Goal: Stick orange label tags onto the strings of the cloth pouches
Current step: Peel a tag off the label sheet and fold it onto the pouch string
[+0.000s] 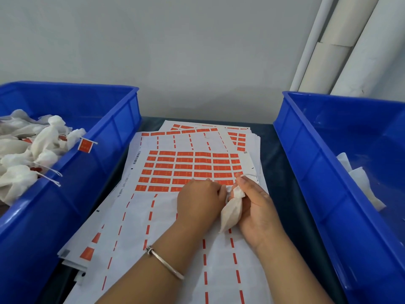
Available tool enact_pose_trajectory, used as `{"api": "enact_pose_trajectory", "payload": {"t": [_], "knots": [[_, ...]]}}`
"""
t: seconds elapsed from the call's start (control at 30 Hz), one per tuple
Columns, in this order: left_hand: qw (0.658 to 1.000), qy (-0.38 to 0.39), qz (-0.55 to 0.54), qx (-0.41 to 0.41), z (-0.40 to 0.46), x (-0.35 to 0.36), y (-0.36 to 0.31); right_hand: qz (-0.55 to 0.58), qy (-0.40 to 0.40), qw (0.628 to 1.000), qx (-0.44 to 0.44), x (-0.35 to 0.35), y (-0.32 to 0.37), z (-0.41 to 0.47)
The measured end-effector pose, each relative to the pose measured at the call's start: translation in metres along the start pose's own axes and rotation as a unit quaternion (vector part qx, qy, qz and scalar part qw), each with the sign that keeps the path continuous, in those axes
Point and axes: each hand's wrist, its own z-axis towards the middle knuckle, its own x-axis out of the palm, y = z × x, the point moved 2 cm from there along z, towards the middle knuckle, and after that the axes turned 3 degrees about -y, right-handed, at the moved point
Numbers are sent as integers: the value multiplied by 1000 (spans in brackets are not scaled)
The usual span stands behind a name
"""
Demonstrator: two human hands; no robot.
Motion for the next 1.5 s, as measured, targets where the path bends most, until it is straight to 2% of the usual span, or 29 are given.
{"api": "enact_pose_trajectory", "payload": {"t": [0.17,0.37,0.5,0.63,0.77,0.87,0.97,1.1,1.27,1.5], "knots": [[999,-4,38,-3,2,1,-4,-21,-11,1000,-8,3,0,-2],[984,-48,-115,-125,4,5,8,-85,-45,994,-47,6,3,-6],[952,-87,-225,-185,4,2,15,-162,-82,979,-98,7,12,-10],[904,-135,-332,-234,4,-8,20,-176,-75,973,-127,10,20,-16],[868,-177,-407,-223,-1,-29,11,-208,-63,965,-146,14,20,-19],[841,-155,-473,-211,-4,-39,3,-257,-59,946,-191,17,22,-23],[829,-103,-523,-169,-10,-44,-7,-286,-38,923,-256,22,26,-31],[806,-43,-578,-118,-18,-45,-18,-293,-25,915,-275,24,29,-35],[778,21,-611,-144,-20,-43,-22,-304,-106,900,-295,16,35,-30],[769,43,-610,-184,-19,-40,-23,-301,-141,893,-304,8,35,-25]]}}
